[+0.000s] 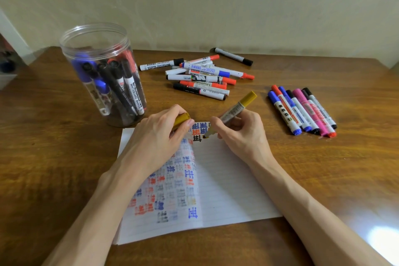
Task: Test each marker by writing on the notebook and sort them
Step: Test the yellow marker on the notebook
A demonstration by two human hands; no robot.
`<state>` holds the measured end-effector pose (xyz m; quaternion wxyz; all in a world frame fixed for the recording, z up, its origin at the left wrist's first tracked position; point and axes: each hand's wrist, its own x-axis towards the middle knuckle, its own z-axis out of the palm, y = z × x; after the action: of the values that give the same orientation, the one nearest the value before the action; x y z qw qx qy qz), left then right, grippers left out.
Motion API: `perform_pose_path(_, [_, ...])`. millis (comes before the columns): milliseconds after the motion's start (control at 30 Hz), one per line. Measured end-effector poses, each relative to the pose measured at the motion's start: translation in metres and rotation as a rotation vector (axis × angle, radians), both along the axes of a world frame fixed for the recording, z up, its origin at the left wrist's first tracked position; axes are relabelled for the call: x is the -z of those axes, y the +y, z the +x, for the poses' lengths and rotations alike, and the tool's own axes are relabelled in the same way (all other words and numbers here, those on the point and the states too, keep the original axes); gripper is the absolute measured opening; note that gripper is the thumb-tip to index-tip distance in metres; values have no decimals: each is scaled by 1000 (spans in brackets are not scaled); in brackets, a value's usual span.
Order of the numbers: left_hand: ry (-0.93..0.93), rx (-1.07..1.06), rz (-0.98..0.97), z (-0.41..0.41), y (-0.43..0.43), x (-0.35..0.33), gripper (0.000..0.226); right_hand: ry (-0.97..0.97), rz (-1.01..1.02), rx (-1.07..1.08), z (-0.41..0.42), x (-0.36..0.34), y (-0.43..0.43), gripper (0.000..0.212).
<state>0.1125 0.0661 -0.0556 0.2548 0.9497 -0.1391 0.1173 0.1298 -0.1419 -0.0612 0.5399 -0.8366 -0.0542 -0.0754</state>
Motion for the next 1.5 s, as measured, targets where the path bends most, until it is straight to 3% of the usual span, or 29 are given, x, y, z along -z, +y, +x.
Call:
perform_pose_path(1167, [20,9,4,1,1,1,32,19,-65,18,1,2,1,15])
perform_pose_path(1501, [29,11,-5,1,1,0,34,35,0,78,2,3,-1,16])
